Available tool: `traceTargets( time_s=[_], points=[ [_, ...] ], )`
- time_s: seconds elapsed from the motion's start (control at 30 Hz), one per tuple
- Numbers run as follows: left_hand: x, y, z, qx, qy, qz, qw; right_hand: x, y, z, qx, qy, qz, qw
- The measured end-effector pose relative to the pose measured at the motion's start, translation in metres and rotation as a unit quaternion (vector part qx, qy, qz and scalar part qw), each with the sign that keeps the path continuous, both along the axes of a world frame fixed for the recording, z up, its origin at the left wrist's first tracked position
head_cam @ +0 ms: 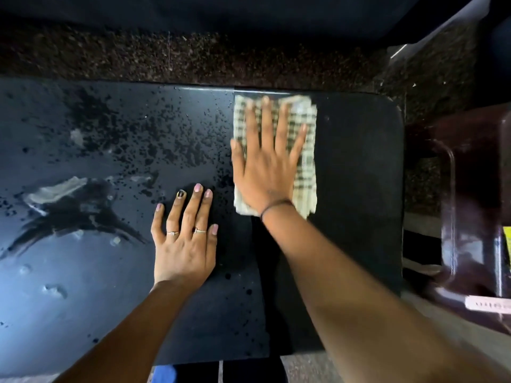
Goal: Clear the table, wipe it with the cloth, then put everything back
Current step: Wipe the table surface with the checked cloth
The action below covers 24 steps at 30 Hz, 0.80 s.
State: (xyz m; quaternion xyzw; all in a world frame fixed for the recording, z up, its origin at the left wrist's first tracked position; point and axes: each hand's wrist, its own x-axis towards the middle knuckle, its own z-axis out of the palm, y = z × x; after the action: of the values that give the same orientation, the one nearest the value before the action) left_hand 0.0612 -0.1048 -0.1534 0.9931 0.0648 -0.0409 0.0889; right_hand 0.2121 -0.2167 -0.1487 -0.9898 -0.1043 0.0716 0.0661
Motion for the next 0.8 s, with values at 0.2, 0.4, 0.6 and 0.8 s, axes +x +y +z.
traceTargets(
  time_s=[0.2,0.4,0.6,0.8],
  points=[
    [0.0,0.001,-0.002,-0.005,0.01,0.0,1.0,-0.218,-0.041,0.01,-0.039,0.072,0.062,0.995],
    [0.0,0.002,0.0,-0.01,0.025,-0.009,1.0,-0.278,-0.043,0.015,-0.05,0.107,0.081,0.99],
    [0.004,0.01,0.01,-0.114,0.047,0.002,0.992,-0.115,0.018,0.009,-0.035,0.048,0.015,0.998],
    [-0.038,0.066,0.026,-0.151,0.034,-0.032,0.987,0.062,0.095,0.002,-0.033,0.043,-0.048,0.997]
  ],
)
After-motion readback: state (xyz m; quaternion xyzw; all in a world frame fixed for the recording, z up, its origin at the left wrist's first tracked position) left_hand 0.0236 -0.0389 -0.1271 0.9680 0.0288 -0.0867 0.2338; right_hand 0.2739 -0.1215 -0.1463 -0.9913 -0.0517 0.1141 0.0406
